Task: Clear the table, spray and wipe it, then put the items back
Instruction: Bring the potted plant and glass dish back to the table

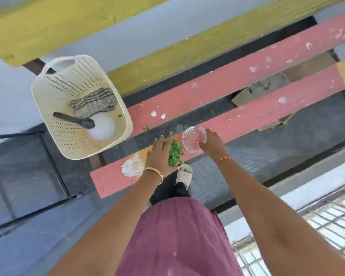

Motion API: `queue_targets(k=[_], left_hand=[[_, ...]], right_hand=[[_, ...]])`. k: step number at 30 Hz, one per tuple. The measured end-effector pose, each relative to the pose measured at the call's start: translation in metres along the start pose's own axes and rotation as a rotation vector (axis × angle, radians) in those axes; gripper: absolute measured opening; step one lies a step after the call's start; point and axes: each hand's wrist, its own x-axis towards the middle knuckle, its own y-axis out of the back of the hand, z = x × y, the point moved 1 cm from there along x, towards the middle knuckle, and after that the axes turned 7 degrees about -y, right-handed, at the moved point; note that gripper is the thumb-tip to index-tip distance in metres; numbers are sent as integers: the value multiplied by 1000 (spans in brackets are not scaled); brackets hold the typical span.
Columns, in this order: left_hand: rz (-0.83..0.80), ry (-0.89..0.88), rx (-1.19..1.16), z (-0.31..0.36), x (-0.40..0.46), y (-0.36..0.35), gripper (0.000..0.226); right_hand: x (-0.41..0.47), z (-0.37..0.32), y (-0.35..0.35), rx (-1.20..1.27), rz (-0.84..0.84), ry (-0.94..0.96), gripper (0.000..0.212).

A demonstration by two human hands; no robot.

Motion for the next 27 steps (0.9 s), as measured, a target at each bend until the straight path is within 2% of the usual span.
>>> queue_targets(k=[4,11,17,27], left_hand=[[49,1,-41,-4,8,-3,88],[135,6,-143,2,11,2,60],[204,67,-246,2,-10,13,51],[309,138,-326,-11,-80,45,51]], right_hand=[[16,3,-4,54,36,-33,54],[36,7,-9,112,113,-42,36],[15,5,-2,254,68,-79,45],[-54,-40,8,202,55,111,37]])
